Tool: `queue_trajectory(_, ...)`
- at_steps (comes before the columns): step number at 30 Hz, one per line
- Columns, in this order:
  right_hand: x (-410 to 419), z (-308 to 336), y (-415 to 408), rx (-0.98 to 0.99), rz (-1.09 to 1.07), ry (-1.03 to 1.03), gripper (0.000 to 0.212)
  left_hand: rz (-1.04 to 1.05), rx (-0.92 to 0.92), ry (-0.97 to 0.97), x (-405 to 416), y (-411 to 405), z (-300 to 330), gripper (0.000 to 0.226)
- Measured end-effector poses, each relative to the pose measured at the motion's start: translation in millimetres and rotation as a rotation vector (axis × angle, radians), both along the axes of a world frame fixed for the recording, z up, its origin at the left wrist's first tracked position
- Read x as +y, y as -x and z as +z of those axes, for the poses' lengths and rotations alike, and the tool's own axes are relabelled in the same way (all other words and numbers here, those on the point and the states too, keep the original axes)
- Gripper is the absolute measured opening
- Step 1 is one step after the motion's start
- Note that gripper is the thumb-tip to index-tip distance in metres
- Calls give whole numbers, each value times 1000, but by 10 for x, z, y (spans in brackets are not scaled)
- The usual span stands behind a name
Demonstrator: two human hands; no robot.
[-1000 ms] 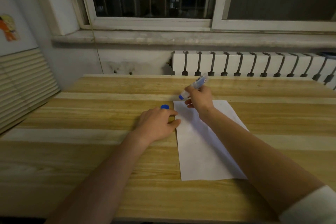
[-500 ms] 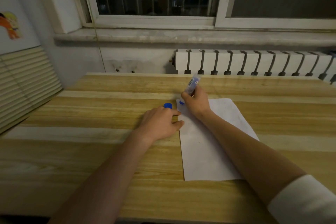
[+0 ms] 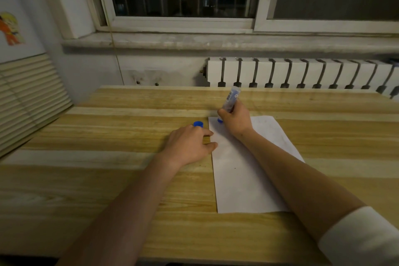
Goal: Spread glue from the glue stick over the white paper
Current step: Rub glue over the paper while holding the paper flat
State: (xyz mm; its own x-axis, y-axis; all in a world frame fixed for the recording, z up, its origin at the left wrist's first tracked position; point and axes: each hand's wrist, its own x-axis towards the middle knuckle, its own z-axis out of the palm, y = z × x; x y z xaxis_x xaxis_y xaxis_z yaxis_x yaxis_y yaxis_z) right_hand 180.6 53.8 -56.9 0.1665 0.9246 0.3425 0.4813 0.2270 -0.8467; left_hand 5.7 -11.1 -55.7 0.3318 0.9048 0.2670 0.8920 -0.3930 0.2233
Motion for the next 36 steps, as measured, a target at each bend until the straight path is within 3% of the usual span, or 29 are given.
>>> queue_trajectory(36,-110,31,-576,-27,-199,30,19,-20,-22,37,-77,2,86,47)
